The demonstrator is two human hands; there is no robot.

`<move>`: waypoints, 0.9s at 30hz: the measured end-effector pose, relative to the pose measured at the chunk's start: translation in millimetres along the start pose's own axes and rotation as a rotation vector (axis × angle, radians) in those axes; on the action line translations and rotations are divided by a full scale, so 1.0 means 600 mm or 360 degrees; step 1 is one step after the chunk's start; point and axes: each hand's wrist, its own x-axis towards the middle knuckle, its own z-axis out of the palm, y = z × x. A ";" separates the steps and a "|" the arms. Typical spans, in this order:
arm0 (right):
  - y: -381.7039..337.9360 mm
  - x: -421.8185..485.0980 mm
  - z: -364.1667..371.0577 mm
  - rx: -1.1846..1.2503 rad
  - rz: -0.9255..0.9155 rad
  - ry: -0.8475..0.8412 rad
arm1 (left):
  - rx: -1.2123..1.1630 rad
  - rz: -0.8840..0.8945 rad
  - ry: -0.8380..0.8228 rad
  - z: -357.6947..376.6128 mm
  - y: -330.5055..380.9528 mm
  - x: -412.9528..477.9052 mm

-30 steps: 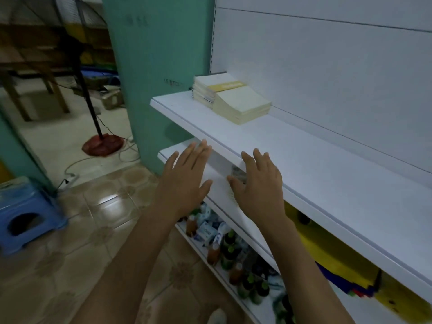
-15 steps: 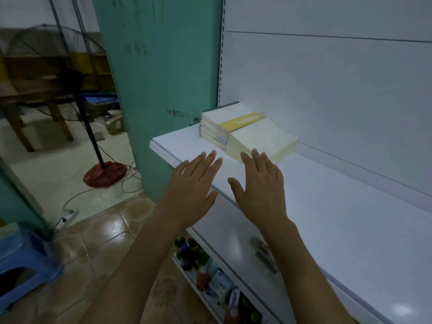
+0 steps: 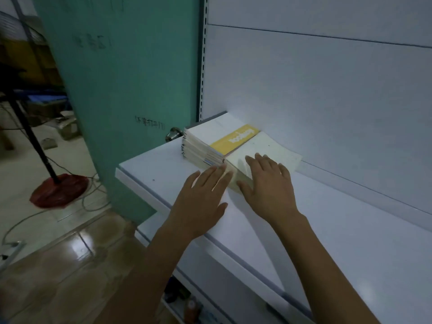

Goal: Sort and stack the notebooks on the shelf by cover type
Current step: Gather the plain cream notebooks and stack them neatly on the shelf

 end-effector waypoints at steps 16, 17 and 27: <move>-0.051 0.049 0.067 -0.0081 0.0519 -0.0335 | -0.2248 -0.0081 -0.0499 0.089 -0.143 0.073; -0.066 0.037 0.071 -0.0108 0.0534 -0.0297 | -0.2365 -0.0082 -0.0510 0.090 -0.144 0.077; -0.185 -0.065 0.118 0.0001 0.0517 -0.0024 | -0.2667 0.0071 -0.0878 0.070 -0.127 0.073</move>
